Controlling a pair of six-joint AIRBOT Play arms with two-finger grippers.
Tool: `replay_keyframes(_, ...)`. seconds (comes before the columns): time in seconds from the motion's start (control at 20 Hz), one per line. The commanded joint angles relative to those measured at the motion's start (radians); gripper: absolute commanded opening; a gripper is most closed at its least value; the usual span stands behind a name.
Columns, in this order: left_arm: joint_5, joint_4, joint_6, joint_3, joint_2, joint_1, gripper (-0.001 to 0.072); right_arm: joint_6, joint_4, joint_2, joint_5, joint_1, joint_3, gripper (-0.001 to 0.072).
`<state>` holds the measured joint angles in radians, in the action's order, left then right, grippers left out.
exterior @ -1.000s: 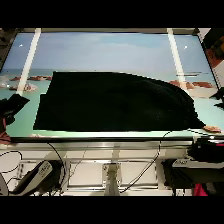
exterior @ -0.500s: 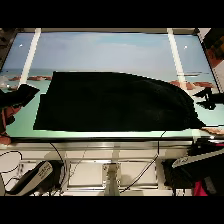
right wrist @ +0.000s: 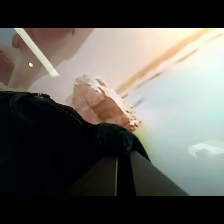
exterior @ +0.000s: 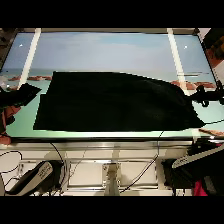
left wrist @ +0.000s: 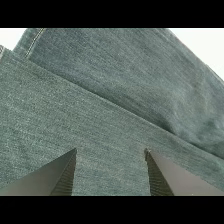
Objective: Fold the clothes and pants, and hang the long-sleeved shirts on hangers.
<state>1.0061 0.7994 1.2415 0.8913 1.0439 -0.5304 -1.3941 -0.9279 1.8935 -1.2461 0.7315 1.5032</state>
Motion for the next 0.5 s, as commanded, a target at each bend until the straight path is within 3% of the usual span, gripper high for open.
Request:
replay_keyframes(0.0, 0.0, 0.0, -0.001, 0.001, 0.0, 0.001, 0.0489, 0.046, 0.071, 0.002, -0.034, -0.01, 0.02, 0.006)
replay_keyframes(0.2, 0.0, 0.001, -0.001, 0.001, 0.001, 0.001, 0.0489, 0.017, 0.094, 0.002, -0.045, -0.01, 0.193, 0.0058)
replay_keyframes(0.45, 0.0, 0.0, 0.0, 0.001, 0.001, 0.001, 0.0488, -0.11, 0.03, 0.002, 0.07, -0.012, 0.372, 0.0059)
